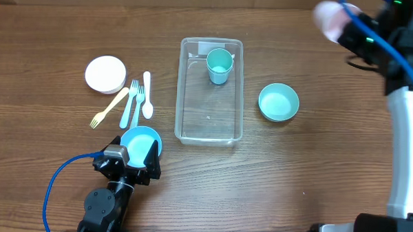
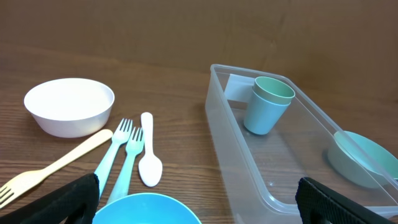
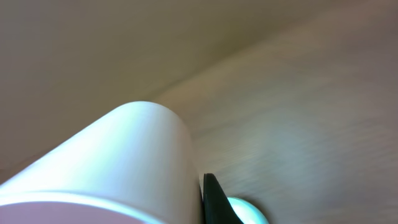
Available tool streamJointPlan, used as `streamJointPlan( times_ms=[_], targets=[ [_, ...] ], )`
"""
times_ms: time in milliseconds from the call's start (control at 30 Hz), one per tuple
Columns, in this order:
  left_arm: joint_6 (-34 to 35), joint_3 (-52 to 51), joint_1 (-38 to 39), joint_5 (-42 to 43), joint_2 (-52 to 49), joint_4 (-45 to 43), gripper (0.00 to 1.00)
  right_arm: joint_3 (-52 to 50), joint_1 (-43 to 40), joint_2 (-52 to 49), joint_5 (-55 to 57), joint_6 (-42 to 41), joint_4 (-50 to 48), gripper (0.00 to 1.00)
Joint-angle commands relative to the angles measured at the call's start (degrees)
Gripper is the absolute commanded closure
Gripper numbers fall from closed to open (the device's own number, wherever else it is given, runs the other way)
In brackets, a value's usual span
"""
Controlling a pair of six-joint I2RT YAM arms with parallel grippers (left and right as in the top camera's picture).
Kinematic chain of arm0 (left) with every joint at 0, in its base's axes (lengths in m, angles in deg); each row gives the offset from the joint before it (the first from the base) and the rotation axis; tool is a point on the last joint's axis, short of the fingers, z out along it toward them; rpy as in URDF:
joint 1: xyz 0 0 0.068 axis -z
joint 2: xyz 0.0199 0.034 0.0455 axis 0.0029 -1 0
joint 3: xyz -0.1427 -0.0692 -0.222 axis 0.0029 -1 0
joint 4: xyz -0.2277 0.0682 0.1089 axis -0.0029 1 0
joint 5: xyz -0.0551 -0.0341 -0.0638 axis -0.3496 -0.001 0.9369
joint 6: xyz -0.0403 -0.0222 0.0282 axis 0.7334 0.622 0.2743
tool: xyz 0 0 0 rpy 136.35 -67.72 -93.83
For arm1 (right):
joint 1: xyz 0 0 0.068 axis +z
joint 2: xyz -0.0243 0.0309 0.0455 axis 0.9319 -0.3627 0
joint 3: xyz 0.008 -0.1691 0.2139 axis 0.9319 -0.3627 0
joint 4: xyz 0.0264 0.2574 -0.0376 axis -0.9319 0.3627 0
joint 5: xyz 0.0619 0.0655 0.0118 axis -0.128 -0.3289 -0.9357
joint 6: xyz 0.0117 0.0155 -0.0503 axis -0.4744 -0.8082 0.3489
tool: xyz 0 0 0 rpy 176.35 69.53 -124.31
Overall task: Pack container
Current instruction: 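Grasp the pink cup and stack it onto the green cup, then grasp the mint-green bowl and place it in the container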
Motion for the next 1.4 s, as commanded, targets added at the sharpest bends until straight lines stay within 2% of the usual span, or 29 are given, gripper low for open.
streamJointPlan(
  times_ms=[0, 167, 300, 533, 600, 633, 667, 767, 867, 1000, 1100, 1167, 1367],
  targets=[
    [0.55, -0.17, -0.26, 0.5, 0.26, -0.15, 0.0, 0.72, 10.6, -2.6, -1.99, -0.33, -4.22, 0.96],
    [0.55, -0.17, -0.26, 0.5, 0.26, -0.15, 0.0, 0.74, 20.9, -17.25, -1.25, -0.31, -7.04, 0.96],
    [0.55, -0.17, -0.26, 0.5, 0.26, -0.15, 0.0, 0.74, 21.86, -23.54, 0.22, -0.35, -9.11, 0.96],
    [0.55, -0.17, -0.26, 0.5, 0.26, -0.15, 0.0, 0.74, 21.88, -26.12, 0.61, -0.33, -8.61, 0.95],
    [0.55, -0.17, -0.26, 0.5, 0.26, -0.15, 0.0, 0.74, 21.88, -26.12, 0.57, -0.33, -8.61, 0.62],
    [0.55, -0.15, -0.26, 0.5, 0.26, -0.15, 0.0, 0.74, 21.88, -26.08, 0.55, -0.33, -8.61, 0.53],
    [0.55, -0.17, -0.26, 0.5, 0.26, -0.15, 0.0, 0.96, 21.86, -25.81, 0.55, -0.33, -8.52, 0.5],
    [0.55, -0.17, -0.26, 0.5, 0.26, -0.15, 0.0, 6.64, 21.86, -23.98, 0.57, -0.31, -4.13, 0.48],
    [0.55, -0.17, -0.26, 0.5, 0.26, -0.15, 0.0, 16.68, 20.46, -19.1, 4.72, 0.31, 7.82, 0.47],
    [0.55, -0.17, -0.26, 0.5, 0.26, -0.15, 0.0, 17.49, 11.87, -13.9, 10.71, -0.17, 23.12, 0.46],
    [0.55, -0.17, -0.26, 0.5, 0.26, -0.15, 0.0, 9.4, 3.39, -13.9, 9.6, -0.37, 26.91, 0.46],
    [0.55, -0.17, -0.26, 0.5, 0.26, -0.13, 0.0, 0.85, -0.26, -13.9, 3.19, 0.57, 23.21, 0.46],
    [0.55, -0.17, -0.26, 0.5, 0.26, -0.15, 0.0, -19.54, 1.42, -13.9, 4.46, 1.09, 9.7, 0.44]
  ],
)
